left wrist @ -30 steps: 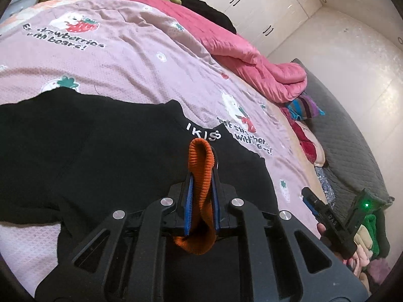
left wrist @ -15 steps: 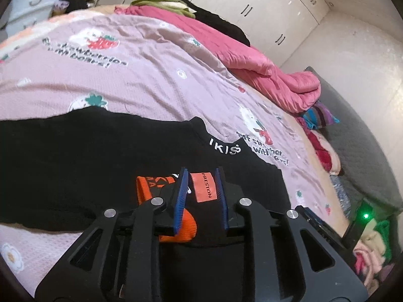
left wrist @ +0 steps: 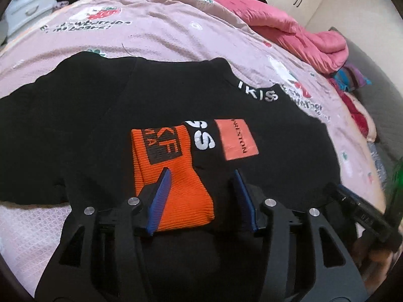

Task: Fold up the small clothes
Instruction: 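Lay the cuff on the shirt body with the left gripper and open, then move the left tool to the other orange sleeve cuff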

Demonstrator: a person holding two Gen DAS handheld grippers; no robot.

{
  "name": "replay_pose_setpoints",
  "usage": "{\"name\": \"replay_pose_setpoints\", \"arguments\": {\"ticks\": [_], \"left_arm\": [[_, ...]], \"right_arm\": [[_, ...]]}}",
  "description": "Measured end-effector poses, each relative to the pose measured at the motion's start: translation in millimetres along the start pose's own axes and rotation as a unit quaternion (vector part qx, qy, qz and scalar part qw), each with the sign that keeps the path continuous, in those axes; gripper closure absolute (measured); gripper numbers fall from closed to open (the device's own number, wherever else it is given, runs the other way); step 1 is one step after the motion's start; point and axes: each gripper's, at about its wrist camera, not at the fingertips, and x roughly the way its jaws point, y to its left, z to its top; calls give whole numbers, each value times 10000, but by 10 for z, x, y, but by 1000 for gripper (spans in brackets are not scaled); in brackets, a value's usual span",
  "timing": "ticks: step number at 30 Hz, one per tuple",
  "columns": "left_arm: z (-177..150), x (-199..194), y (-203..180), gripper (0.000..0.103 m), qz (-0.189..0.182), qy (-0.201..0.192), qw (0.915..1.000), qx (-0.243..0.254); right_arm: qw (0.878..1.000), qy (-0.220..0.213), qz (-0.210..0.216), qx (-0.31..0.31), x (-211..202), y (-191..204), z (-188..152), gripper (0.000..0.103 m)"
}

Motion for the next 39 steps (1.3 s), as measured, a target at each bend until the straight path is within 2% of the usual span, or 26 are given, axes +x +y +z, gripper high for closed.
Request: {"name": "replay_pose_setpoints", "arguments": {"ticks": [3, 7, 9, 10, 18, 28, 39], "left_arm": [[-20, -19, 11, 60, 39, -43, 10000, 6], [-44, -87, -15, 59, 128, -76, 9999, 52], [-48, -154, -33, 47, 190, -110, 9997, 79], [-46, -186, -46, 44, 252, -141, 9995, 97], [5, -353, -51, 35, 475, -364, 9981, 147], [36, -620, 44, 12, 974, -718, 9925, 156], [77, -874, 339, 10, 1486, -965, 9841, -127]], "right_arm": [[10000, -36, 14, -13, -25, 9, -10, 36], [9995, -189, 217, 98, -117, -10, 6, 30], [9990, -299, 303, 144, -177, -18, 23, 26], [9987, -361, 323, 147, -208, -16, 29, 24], [9963, -741, 436, 21, -386, 73, 57, 9], [9907, -1199, 603, -233, -596, 402, 66, 5], [9849, -1336, 850, -703, -729, 887, 20, 4]]}}
